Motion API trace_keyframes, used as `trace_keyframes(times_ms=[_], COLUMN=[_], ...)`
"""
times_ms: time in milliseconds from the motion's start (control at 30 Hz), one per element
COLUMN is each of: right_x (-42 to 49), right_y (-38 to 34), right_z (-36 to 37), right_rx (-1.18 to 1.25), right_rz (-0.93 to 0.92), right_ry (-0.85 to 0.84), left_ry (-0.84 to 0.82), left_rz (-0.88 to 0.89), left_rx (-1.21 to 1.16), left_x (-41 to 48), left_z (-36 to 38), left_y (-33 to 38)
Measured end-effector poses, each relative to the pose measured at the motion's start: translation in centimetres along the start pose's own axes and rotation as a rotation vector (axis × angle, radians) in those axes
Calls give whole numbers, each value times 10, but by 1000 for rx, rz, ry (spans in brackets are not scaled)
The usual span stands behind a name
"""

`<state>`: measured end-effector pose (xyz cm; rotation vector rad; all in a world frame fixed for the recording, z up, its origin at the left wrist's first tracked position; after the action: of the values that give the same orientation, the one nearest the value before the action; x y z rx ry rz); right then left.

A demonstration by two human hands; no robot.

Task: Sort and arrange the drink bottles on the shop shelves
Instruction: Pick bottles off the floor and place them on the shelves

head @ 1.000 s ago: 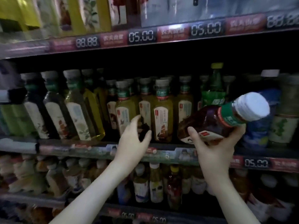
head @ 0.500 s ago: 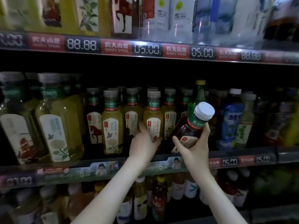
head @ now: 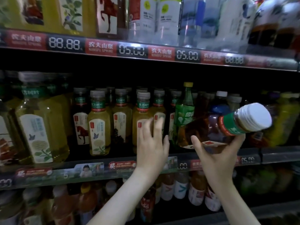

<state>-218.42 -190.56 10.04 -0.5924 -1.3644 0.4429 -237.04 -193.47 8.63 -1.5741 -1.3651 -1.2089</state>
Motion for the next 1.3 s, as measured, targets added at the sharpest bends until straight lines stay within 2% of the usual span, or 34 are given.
trace_keyframes(times_ms=[67,133,267,367,433,567,667,767,867,1067,1300], right_x=[6,9,12,15,17,19,20,17,17,26,36], right_y=[6,13,25,41,46,60,64,59,70,97,110], right_z=[-19,-36,-62,-75,-78,-73,-59,-37,-7,52,68], right_rx=[6,17,40,65,71,72,79,134,174,166,56], right_rz=[27,79,185,222,206,170,169,209,283,399,447], right_ry=[7,12,34,23,-4,-45,-63,-61,-120,-267,-273], left_ry=[-81,-218,-450,-511,-449,-209,-10,117,156,152,200], left_rz=[-39,-210,-534,-596,-617,-614,-537,-448,-412,-547,-649], left_rx=[-130,-268,-324,-326,-346,-467,-530,-504,-451,-499,-563], left_x=[11,18,18,19,13,1,4,6,1,-16,-37], left_z=[18,48,115,137,134,89,35,-17,-52,-84,-117], left_y=[18,18,-8,-12,-12,2,15,24,24,-7,-41])
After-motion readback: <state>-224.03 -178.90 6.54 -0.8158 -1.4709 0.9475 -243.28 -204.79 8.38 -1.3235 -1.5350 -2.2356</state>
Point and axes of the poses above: each hand's wrist, its own x-axis towards the middle knuckle, its own z-axis out of the palm, y = z × x, the point moved 10 cm from there along x, towards the middle knuckle, and after that the axes turned 9 degrees about z, right-handed, at the moved point
